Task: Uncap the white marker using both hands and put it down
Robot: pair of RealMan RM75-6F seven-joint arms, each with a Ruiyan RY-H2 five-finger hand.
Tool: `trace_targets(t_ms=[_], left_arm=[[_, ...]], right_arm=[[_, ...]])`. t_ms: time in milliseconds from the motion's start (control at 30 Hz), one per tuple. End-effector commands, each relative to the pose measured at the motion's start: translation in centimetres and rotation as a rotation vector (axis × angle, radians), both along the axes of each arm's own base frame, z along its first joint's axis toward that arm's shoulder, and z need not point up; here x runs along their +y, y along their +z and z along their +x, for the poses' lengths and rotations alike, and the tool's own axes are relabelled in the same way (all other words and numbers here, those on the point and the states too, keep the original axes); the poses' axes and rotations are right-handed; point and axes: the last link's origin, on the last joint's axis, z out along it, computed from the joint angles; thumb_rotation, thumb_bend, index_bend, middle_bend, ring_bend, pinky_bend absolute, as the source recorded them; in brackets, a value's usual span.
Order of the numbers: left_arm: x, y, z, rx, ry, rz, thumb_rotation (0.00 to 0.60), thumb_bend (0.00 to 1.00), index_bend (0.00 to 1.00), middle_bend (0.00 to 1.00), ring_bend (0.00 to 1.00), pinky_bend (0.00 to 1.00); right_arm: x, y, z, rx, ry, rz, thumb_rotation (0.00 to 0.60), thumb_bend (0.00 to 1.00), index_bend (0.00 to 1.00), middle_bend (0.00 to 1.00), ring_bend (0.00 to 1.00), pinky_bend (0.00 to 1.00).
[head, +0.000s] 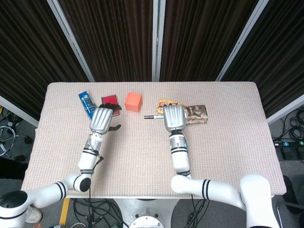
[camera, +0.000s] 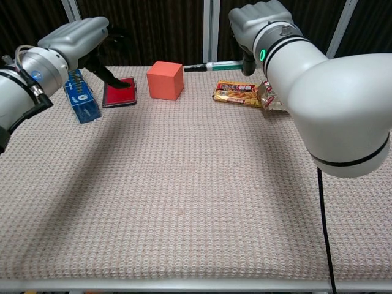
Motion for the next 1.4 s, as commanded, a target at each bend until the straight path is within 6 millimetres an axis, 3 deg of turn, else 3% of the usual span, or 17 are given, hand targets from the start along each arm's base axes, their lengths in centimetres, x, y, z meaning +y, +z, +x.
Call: trace_targets(t_ms=[33,200,400,833,1400], left_arm=[[0.4,0.0,1.3,-0.031,-0.018,0.02,0.6,0.17,0.39,0.41,0.32,0.38],[0.2,-0.8,2.3,-0.018,-0.018,0.01,0.6,0.19,0.43,0.44,0.35,0.41],[-0.1,-2.1,1.8,0.105,0.053,-0.038,0.6,0.2,0.44,0.45,0.36,0.41],[0.4,-2.3,2.6,0.128,0.135,-0.034,0.6,0.2,0.46,0.46,0.37,0.42],[-0.2,-3.3,3.6,0.081,0.15,-0.06,0.6,0.2,0.5,0.5,0.41,0.45]], right_arm=[[-0.1,-1.1,0.8,0.002,0.006,0.023,0.6,0.28,0.62,0.61,0.74,0.9],[-0.2,-2.1,1.4,-0.009,0.019,0.02,0.6,0.28,0.62,0.6,0.74,0.9],[-0.2,-3.6,2.2,-0.032,0.038,0.016,0.6,0.28,0.62,0.61,0.74,0.9],[-0.2,-6.5,3.6,-0.06,0.05,0.04,0.6,0.28,0.62,0.61,0.74,0.9],[-0.3,-7.4,4.1,-0.089,0.047,0.039,0.6,0.28,0.62,0.61,0.74,0.9]])
